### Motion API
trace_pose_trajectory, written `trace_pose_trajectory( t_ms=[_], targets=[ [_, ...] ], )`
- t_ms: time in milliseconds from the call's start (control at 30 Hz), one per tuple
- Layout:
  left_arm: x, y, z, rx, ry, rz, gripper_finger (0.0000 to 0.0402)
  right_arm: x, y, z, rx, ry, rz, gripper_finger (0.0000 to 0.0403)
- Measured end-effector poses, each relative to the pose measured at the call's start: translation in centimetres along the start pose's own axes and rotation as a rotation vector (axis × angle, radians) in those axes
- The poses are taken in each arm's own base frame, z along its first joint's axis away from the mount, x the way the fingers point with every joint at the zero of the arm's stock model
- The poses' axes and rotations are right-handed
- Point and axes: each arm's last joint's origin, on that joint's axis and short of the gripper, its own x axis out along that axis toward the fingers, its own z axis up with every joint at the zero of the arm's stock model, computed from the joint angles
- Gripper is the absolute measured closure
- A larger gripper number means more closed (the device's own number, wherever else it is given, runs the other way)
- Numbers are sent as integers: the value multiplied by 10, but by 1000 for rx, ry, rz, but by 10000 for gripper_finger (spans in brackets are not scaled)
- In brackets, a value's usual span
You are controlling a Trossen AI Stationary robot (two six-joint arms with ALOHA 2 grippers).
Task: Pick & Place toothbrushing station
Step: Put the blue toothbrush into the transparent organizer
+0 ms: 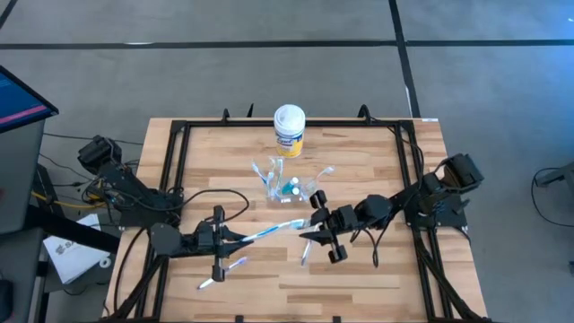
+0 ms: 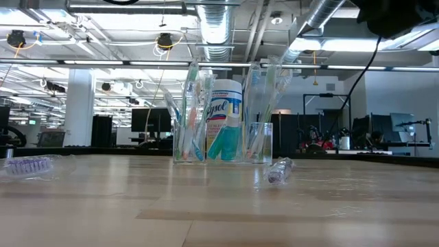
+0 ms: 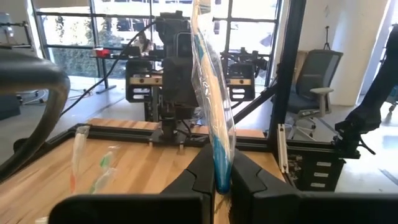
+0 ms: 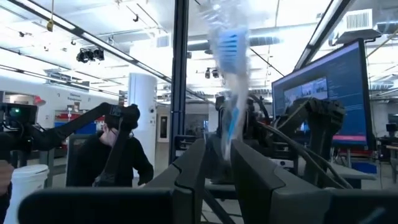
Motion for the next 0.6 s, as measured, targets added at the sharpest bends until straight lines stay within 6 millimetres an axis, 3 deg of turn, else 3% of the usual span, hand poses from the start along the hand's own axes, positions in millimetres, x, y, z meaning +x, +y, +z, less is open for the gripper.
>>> trace_pose_trajectory(
  t_ms=[233,600],
  targets=[
    [3,2,0,-4,-4,1,396,0,-5,3,-26,-36,-6,325],
    [22,11,-4,-15,-10,-31,396,0,-11,6,-36,-68,-22,237]
  ],
)
